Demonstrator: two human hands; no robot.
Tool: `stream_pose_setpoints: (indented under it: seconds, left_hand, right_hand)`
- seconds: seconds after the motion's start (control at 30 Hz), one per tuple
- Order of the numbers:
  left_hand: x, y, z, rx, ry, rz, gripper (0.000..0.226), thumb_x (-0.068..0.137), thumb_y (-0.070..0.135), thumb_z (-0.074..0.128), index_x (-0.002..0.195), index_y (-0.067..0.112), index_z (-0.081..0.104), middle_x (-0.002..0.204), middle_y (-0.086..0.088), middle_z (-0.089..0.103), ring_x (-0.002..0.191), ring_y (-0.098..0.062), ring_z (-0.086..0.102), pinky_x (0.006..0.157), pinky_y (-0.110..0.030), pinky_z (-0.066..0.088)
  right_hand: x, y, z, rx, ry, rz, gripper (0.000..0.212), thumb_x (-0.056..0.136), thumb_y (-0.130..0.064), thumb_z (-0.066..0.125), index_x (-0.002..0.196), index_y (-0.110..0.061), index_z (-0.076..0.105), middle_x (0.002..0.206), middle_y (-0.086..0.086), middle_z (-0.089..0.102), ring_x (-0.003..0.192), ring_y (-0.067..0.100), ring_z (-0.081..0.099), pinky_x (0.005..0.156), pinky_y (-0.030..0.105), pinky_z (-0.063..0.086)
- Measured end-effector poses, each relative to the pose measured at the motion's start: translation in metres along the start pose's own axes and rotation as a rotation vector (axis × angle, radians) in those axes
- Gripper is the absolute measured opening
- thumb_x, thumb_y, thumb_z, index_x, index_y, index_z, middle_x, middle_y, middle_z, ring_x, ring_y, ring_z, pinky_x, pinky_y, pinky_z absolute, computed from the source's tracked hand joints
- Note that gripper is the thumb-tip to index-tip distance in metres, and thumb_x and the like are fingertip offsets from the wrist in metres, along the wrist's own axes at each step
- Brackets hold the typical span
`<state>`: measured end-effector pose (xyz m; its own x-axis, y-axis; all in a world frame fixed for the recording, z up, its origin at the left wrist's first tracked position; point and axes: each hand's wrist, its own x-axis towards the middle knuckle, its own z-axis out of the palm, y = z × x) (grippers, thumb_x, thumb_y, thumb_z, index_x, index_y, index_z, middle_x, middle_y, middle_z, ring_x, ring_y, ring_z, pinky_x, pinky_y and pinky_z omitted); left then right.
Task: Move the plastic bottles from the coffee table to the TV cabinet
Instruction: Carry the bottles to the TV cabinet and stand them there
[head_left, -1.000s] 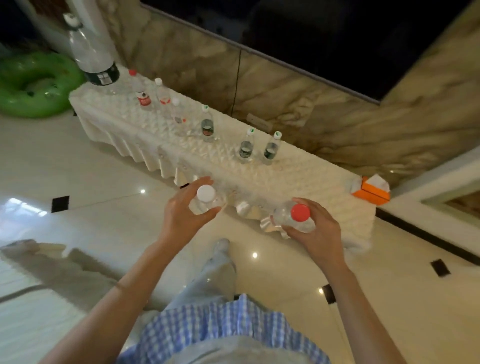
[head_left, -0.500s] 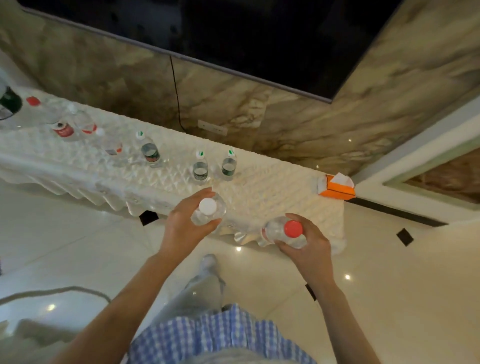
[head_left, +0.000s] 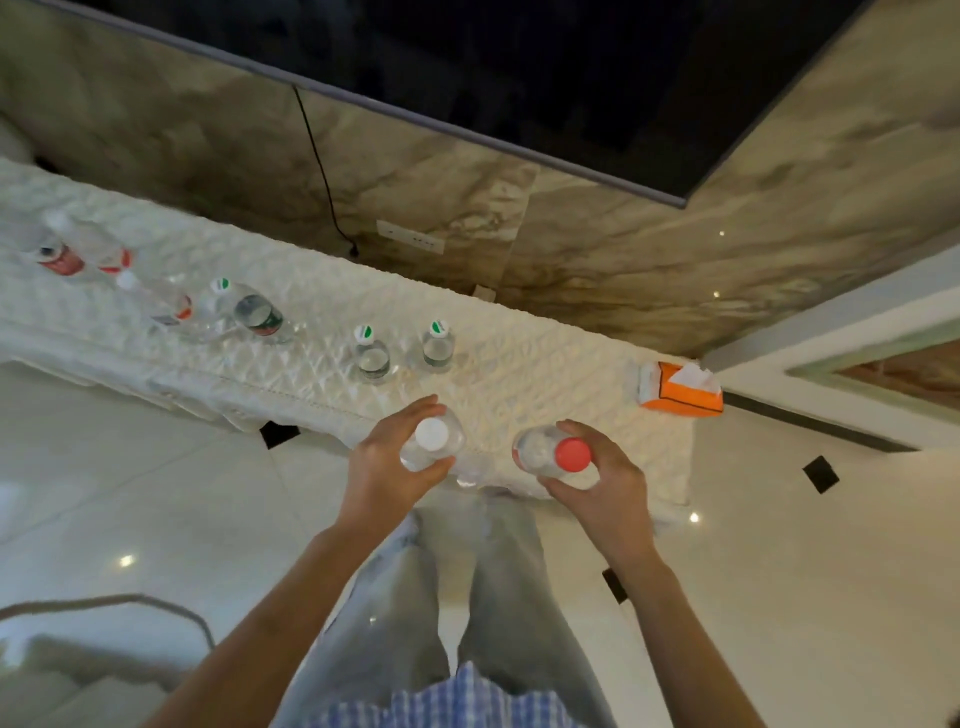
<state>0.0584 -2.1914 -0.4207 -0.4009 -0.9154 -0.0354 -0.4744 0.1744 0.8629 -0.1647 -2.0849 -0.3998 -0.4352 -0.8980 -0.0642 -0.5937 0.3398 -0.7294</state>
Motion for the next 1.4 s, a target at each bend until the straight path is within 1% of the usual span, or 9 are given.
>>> stream_pose_setpoints:
  seconds: [0.17,0.27,0.37,0.5,0.67,0.87,0.97,1.2,1.4]
  left_hand:
    - [0.027,0.007,0.043,0.046,0.105,-0.085,0.061,0.064,0.015,0.086,0.119,0.020,0.062,0.124,0.009,0.061,0.107,-0.009,0.061,0.088,-0.026,0.050]
    - [0.042,0.009,0.073,0.073,0.167,-0.151,0.063,0.063,0.012,0.086,0.120,0.021,0.061,0.122,0.008,0.062,0.107,-0.010,0.061,0.090,-0.019,0.046]
    - [0.061,0.007,0.102,0.102,0.188,-0.233,0.065,0.064,0.014,0.086,0.121,0.025,0.059,0.121,0.008,0.063,0.107,-0.012,0.061,0.090,-0.025,0.047]
    - [0.081,0.000,0.137,0.091,0.203,-0.293,0.062,0.063,0.011,0.085,0.120,0.022,0.061,0.122,0.004,0.063,0.109,-0.014,0.060,0.093,-0.031,0.048]
    - [0.101,-0.021,0.173,0.081,0.184,-0.367,0.061,0.064,0.012,0.084,0.120,0.021,0.061,0.122,0.007,0.062,0.108,-0.007,0.058,0.093,-0.023,0.045]
    - [0.127,-0.050,0.209,0.094,0.105,-0.358,0.061,0.065,0.012,0.083,0.121,0.019,0.061,0.122,0.004,0.063,0.109,-0.008,0.057,0.092,-0.018,0.042]
    - [0.137,-0.062,0.224,0.092,0.061,-0.328,0.061,0.065,0.011,0.083,0.121,0.016,0.061,0.123,0.003,0.063,0.108,-0.008,0.057,0.092,-0.014,0.040]
    - [0.151,-0.090,0.253,0.134,-0.034,-0.236,0.063,0.064,0.011,0.084,0.122,0.011,0.060,0.122,-0.002,0.063,0.109,-0.018,0.061,0.094,-0.027,0.048]
    - [0.153,-0.095,0.257,0.166,-0.058,-0.141,0.062,0.061,0.006,0.085,0.118,0.005,0.060,0.120,-0.007,0.063,0.107,-0.020,0.061,0.092,-0.021,0.045]
  right_hand:
    - [0.051,0.045,-0.008,0.019,-0.011,0.037,0.059,0.065,-0.022,0.085,0.117,-0.032,0.059,0.117,-0.012,0.063,0.108,0.006,0.058,0.094,0.024,0.046]
    - [0.078,0.075,-0.013,0.012,-0.025,0.008,0.061,0.062,-0.018,0.086,0.117,-0.025,0.061,0.117,-0.006,0.065,0.108,0.010,0.060,0.094,0.026,0.046]
    - [0.105,0.107,-0.017,0.009,-0.034,0.023,0.061,0.061,-0.018,0.087,0.116,-0.025,0.062,0.116,-0.006,0.065,0.107,0.011,0.060,0.094,0.028,0.046]
    - [0.132,0.140,-0.018,-0.004,-0.095,0.040,0.057,0.064,-0.019,0.085,0.116,-0.023,0.061,0.117,-0.005,0.065,0.108,0.012,0.059,0.094,0.028,0.046]
    - [0.154,0.173,-0.006,-0.034,-0.135,0.048,0.060,0.063,-0.019,0.086,0.117,-0.019,0.061,0.117,-0.003,0.065,0.108,0.013,0.060,0.093,0.021,0.044]
    - [0.163,0.206,0.017,-0.027,-0.105,0.127,0.062,0.062,-0.015,0.087,0.118,-0.021,0.060,0.116,-0.004,0.065,0.107,0.012,0.060,0.095,0.029,0.048]
    - [0.163,0.220,0.024,-0.040,-0.073,0.157,0.063,0.061,-0.015,0.087,0.118,-0.022,0.060,0.116,-0.004,0.065,0.106,0.012,0.060,0.093,0.026,0.047]
    - [0.159,0.242,0.025,-0.046,-0.022,0.197,0.061,0.062,-0.018,0.087,0.117,-0.020,0.060,0.115,-0.003,0.066,0.104,0.007,0.058,0.093,0.025,0.047]
    - [0.154,0.252,0.024,-0.034,-0.012,0.252,0.060,0.064,-0.021,0.086,0.117,-0.021,0.060,0.115,-0.005,0.066,0.105,0.010,0.060,0.093,0.025,0.047]
